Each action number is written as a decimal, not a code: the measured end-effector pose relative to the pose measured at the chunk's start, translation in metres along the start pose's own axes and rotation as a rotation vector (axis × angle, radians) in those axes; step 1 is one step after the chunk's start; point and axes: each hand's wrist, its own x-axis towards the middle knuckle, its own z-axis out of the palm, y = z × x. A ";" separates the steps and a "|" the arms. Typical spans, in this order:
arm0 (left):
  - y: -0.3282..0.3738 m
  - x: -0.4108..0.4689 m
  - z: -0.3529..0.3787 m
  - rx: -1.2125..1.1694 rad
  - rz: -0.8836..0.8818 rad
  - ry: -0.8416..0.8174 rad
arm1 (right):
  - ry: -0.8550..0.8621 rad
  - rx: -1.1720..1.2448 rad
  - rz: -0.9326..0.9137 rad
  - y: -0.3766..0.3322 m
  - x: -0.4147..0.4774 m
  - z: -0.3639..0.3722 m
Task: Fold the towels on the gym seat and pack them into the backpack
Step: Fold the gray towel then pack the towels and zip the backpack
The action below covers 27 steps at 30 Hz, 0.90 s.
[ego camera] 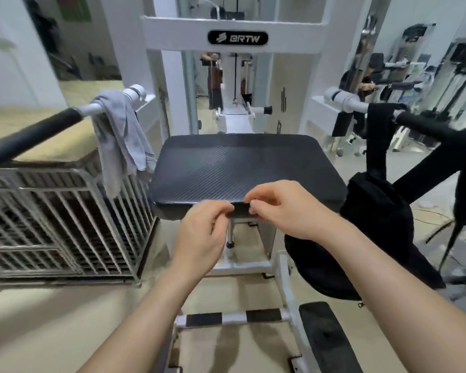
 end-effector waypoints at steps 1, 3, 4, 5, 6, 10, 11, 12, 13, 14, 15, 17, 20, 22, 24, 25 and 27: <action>-0.007 0.011 -0.011 0.015 -0.001 0.082 | 0.001 0.002 -0.024 -0.008 0.013 -0.001; -0.026 0.030 -0.030 0.056 -0.068 0.176 | 0.012 0.027 -0.081 -0.022 0.041 0.001; -0.036 0.039 -0.039 0.077 -0.125 0.199 | 0.014 0.054 -0.114 -0.030 0.057 0.003; -0.047 0.048 -0.046 0.102 -0.182 0.215 | 0.012 0.080 -0.144 -0.037 0.072 0.006; -0.059 0.056 -0.053 0.133 -0.231 0.227 | 0.005 0.095 -0.171 -0.043 0.089 0.012; -0.112 0.096 -0.074 0.218 -0.399 0.194 | -0.081 0.074 -0.257 -0.062 0.162 0.043; -0.124 0.107 -0.076 0.249 -0.432 0.160 | -0.110 0.081 -0.261 -0.067 0.182 0.053; -0.134 0.119 -0.077 0.276 -0.466 0.124 | -0.140 0.125 -0.259 -0.070 0.202 0.063; -0.144 0.132 -0.076 0.284 -0.516 0.094 | -0.169 0.190 -0.243 -0.073 0.221 0.073; -0.156 0.145 -0.074 0.271 -0.582 0.060 | -0.192 0.256 -0.222 -0.076 0.240 0.082; -0.166 0.157 -0.073 0.235 -0.647 0.022 | -0.205 0.309 -0.197 -0.079 0.257 0.090; -0.189 0.176 -0.069 0.155 -0.721 -0.008 | -0.214 0.407 -0.131 -0.083 0.287 0.100; -0.201 0.193 -0.067 0.194 -0.689 0.137 | -0.215 0.542 -0.118 -0.095 0.325 0.103; -0.186 0.190 -0.068 0.248 -0.602 0.218 | -0.213 0.566 -0.156 -0.108 0.342 0.104; -0.159 0.179 -0.077 0.202 -0.571 0.141 | -0.198 0.502 -0.196 -0.119 0.350 0.108; -0.147 0.172 -0.085 0.145 -0.579 0.057 | -0.181 0.471 -0.246 -0.123 0.352 0.111; -0.127 0.157 -0.104 0.007 -0.575 -0.148 | -0.130 0.478 -0.324 -0.128 0.347 0.118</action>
